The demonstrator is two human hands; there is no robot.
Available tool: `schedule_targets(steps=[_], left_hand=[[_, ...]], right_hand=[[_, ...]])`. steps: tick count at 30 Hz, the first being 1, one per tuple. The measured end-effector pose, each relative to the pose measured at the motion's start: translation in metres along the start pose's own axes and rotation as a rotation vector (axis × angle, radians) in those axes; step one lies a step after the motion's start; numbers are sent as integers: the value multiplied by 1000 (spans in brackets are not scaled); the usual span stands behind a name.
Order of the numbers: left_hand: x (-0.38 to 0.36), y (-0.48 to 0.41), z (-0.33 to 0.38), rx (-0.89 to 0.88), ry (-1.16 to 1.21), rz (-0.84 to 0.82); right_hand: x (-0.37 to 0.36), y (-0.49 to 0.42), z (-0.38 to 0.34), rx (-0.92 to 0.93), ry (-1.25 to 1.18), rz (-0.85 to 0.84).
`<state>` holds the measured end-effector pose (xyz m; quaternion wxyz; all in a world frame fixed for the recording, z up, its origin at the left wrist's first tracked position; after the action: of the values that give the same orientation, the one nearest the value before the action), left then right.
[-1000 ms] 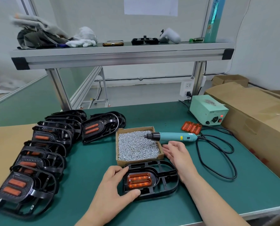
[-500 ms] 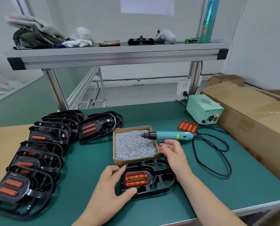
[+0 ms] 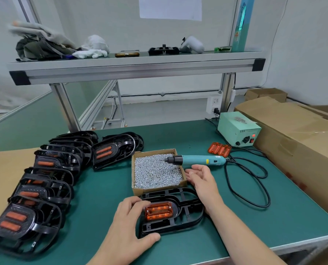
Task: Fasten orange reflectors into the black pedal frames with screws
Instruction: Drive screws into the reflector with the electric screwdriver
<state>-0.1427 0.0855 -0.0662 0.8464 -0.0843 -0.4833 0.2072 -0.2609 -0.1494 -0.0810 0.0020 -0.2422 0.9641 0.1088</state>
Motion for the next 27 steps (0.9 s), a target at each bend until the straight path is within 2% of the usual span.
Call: schedule_targets(steps=[4, 15, 27], left_hand=[[-2, 3, 0, -23, 1, -24], [7, 7, 13, -115, 20, 88], [23, 2, 24, -124, 81, 199]], right_hand=[[0, 1, 0, -7, -5, -7], [-1, 5, -4, -14, -20, -14], [-3, 2, -1, -78, -289, -43]])
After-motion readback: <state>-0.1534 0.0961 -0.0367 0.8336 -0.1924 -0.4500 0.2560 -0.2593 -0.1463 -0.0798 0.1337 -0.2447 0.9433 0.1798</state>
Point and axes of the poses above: each hand's wrist, its own y-axis away from the middle knuckle, its own x-axis out of the back of the hand, z = x × y, the point moved 7 cm from there along -y, towards the middle knuckle, and after that the axes turned 8 degrees about -x, right-handed, at the moved point
